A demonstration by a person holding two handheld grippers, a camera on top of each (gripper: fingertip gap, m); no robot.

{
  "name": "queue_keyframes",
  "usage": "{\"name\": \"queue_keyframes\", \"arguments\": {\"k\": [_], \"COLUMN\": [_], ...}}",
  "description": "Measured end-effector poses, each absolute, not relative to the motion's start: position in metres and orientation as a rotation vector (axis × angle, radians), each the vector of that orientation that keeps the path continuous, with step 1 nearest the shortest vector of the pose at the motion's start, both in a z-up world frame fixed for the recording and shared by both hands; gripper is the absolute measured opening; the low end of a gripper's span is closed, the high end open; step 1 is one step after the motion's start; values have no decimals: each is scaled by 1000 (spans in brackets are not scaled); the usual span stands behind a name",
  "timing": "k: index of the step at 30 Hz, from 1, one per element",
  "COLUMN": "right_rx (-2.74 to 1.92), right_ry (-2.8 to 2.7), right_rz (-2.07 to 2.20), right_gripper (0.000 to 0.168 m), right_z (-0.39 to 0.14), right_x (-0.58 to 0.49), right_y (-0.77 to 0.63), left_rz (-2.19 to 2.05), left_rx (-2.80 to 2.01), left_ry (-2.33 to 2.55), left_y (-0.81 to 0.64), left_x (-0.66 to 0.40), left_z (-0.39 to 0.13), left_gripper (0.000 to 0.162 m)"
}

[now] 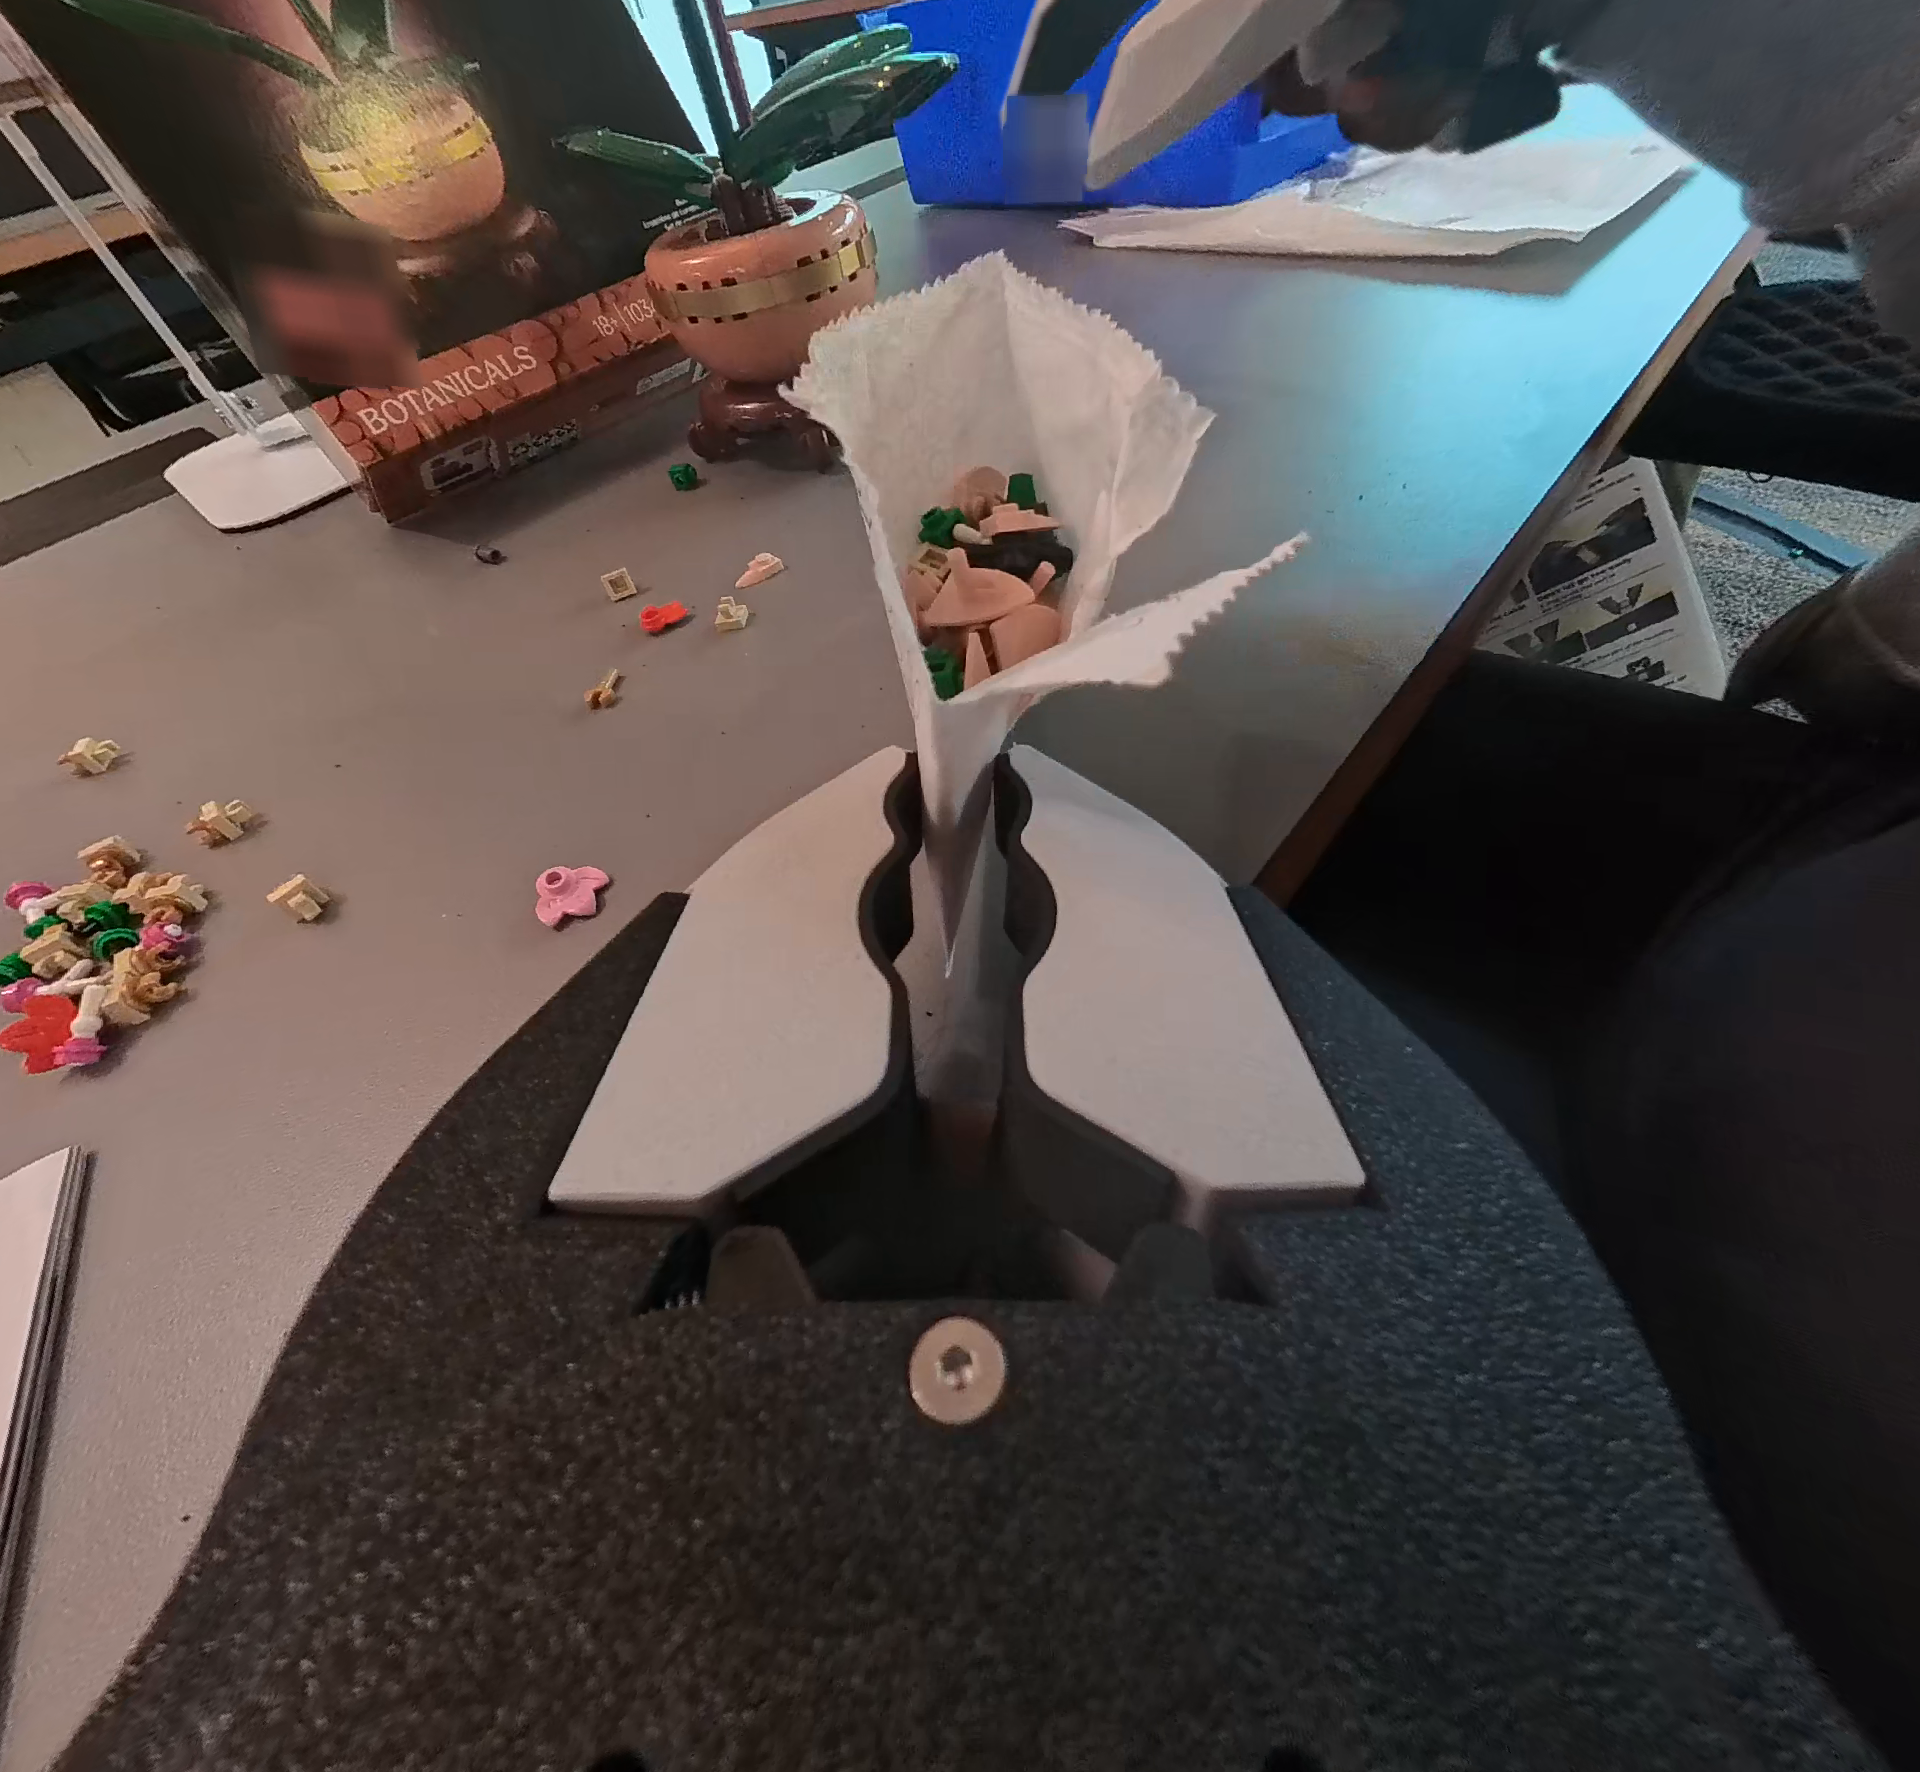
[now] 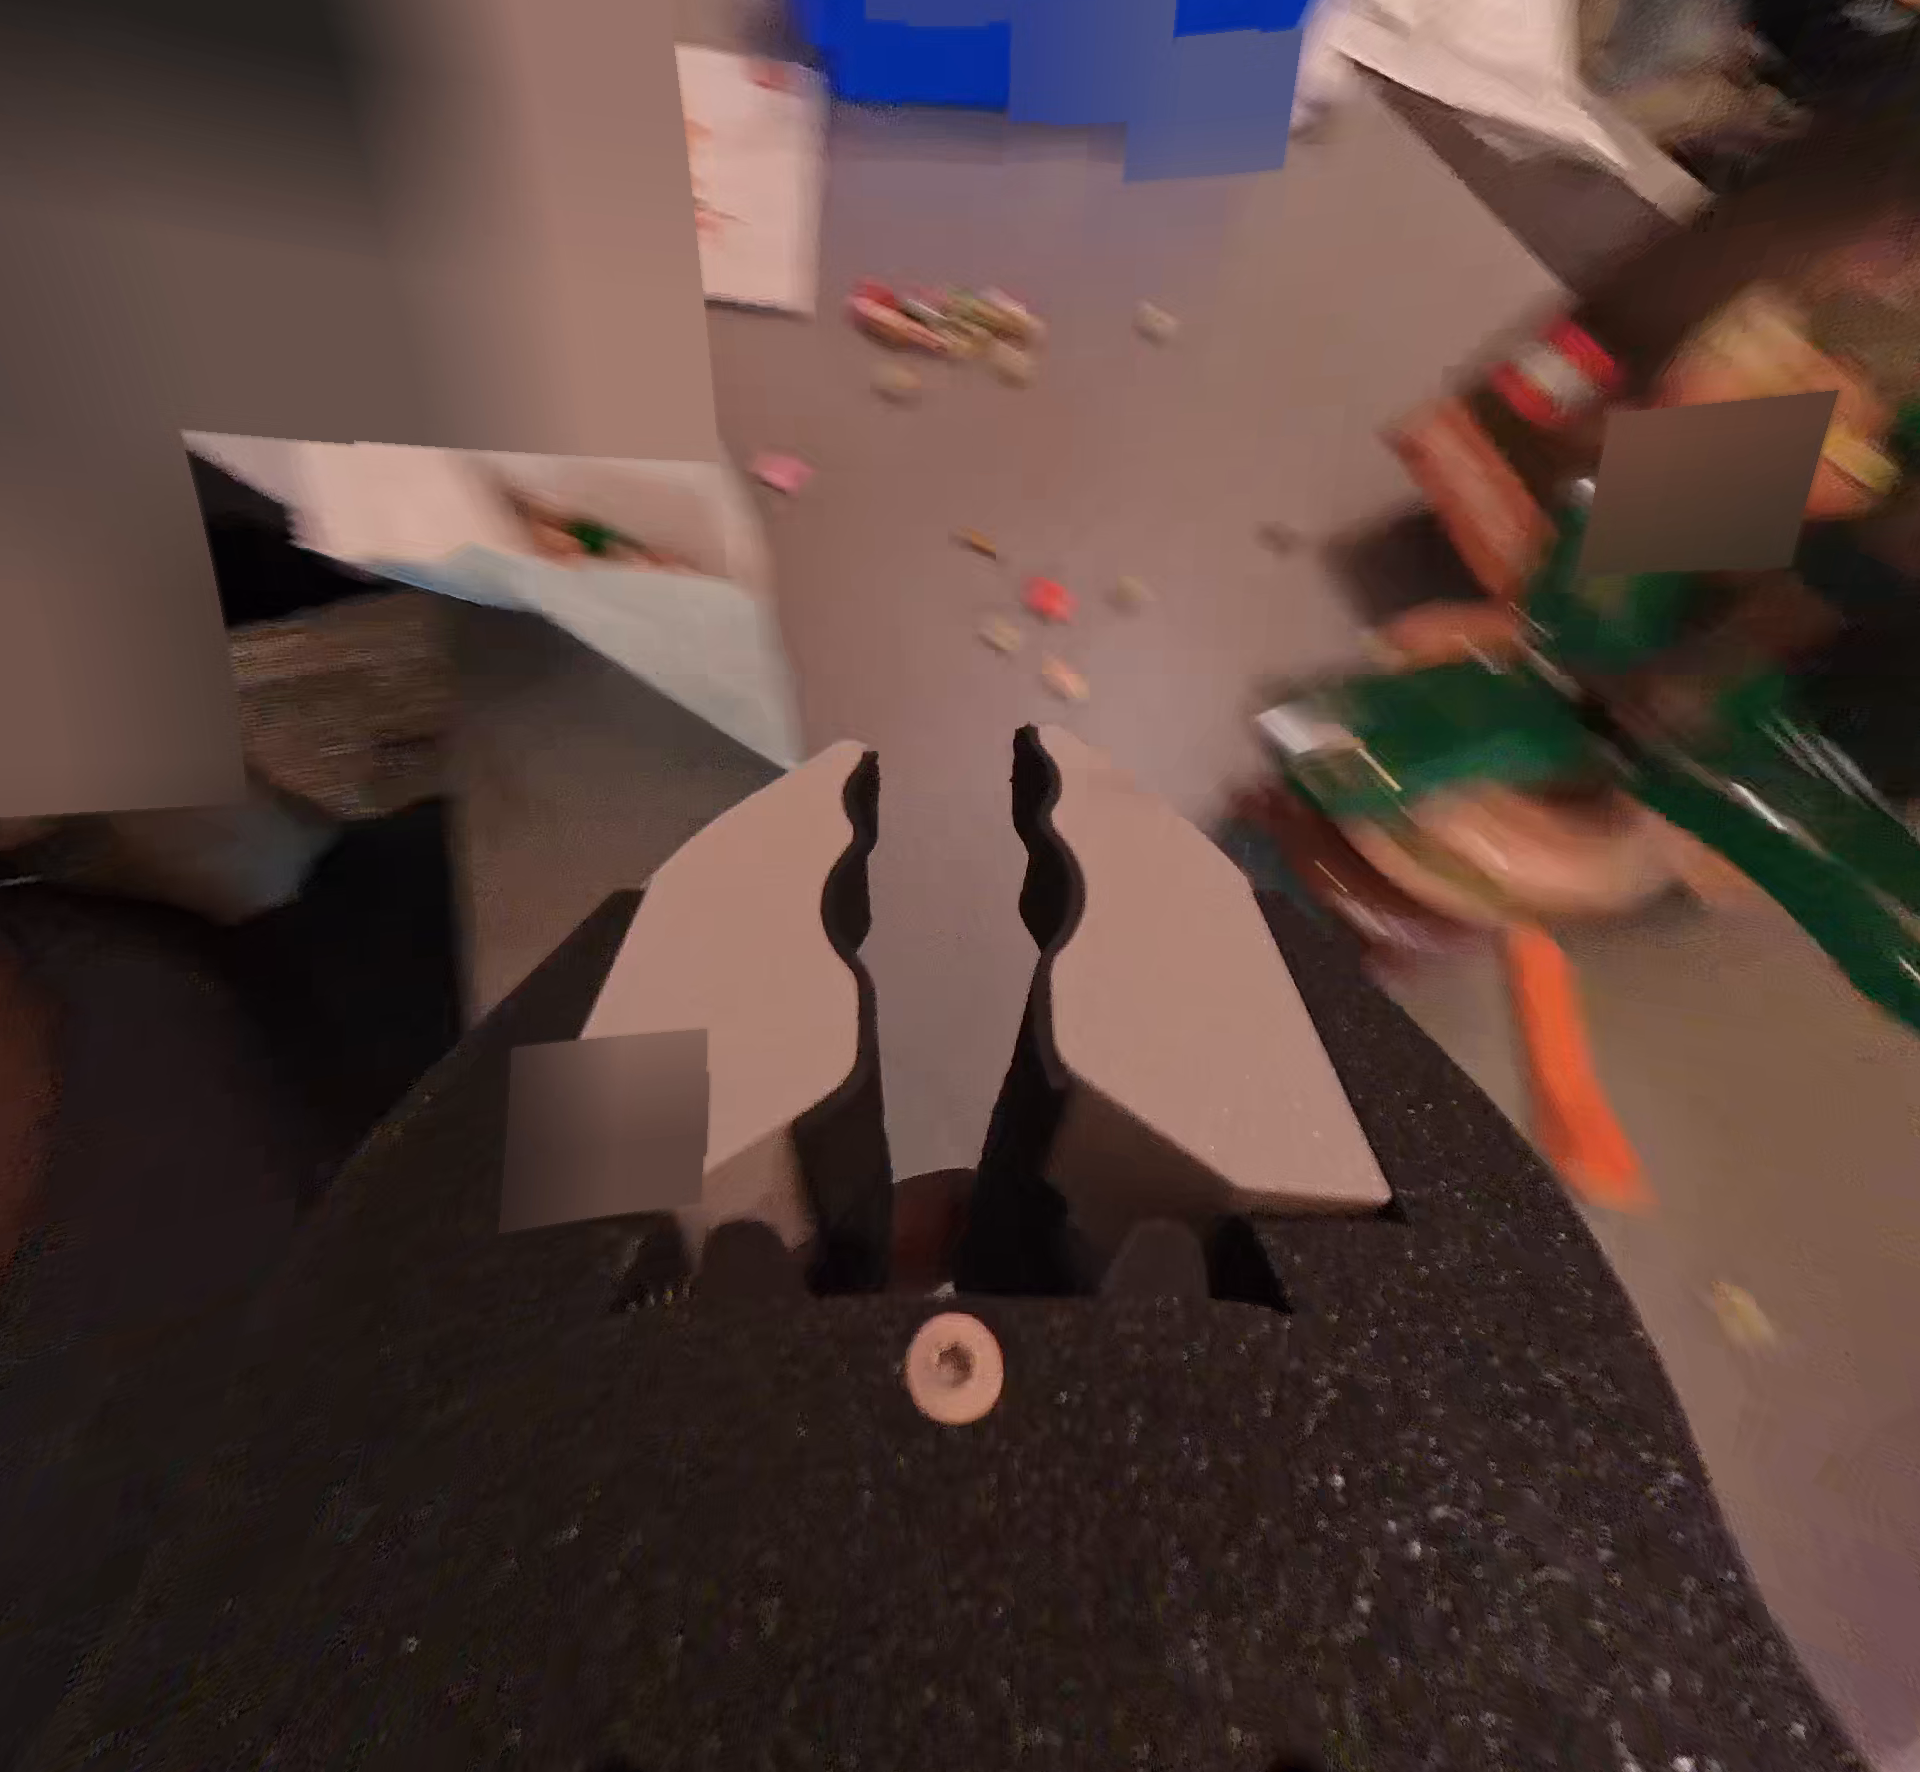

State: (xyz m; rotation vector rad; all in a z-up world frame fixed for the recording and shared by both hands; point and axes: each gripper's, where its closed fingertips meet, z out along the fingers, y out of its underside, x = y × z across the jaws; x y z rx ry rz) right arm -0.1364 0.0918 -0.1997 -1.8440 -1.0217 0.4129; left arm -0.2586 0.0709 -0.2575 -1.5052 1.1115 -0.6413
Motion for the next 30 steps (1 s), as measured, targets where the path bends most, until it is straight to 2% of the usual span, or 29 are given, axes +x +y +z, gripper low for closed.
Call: {"name": "queue_keyframes", "arguments": {"k": [5,11,16,17,19,22,25,30], "right_rx": [-2217,-2322,-2371,-2389,-2385,-2362,-2273,-1961], "right_ry": [-424,-308,-369,-375,-368,-370,-385,-697], "right_rz": [51,-10,-8,-8,36,46,213,567], "right_gripper": [30,27,27,24,8,6,4,3], "right_z": [-242,-268,-281,-285,-287,-284,-257,-192], "right_x": [27,78,77,77,74,71,35,-109], "right_y": [152,193,202,203,203,194,171,116], "left_rz": [-647,-634,-643,-645,-643,-641,-645,-649], "left_rx": [-1509,-1511,-1515,-1515,-1513,-1513,-1515,-1518], "left_ry": [1110,1115,1110,1109,1110,1110,1107,1104], "left_y": [78,73,74,74,72,71,73,71], "left_x": [-253,-259,-259,-259,-260,-259,-258,-259], "left_z": [-257,-258,-258,-258,-258,-258,-258,-258], "left_gripper": [12,12,12,12,12,12,12,12]}}
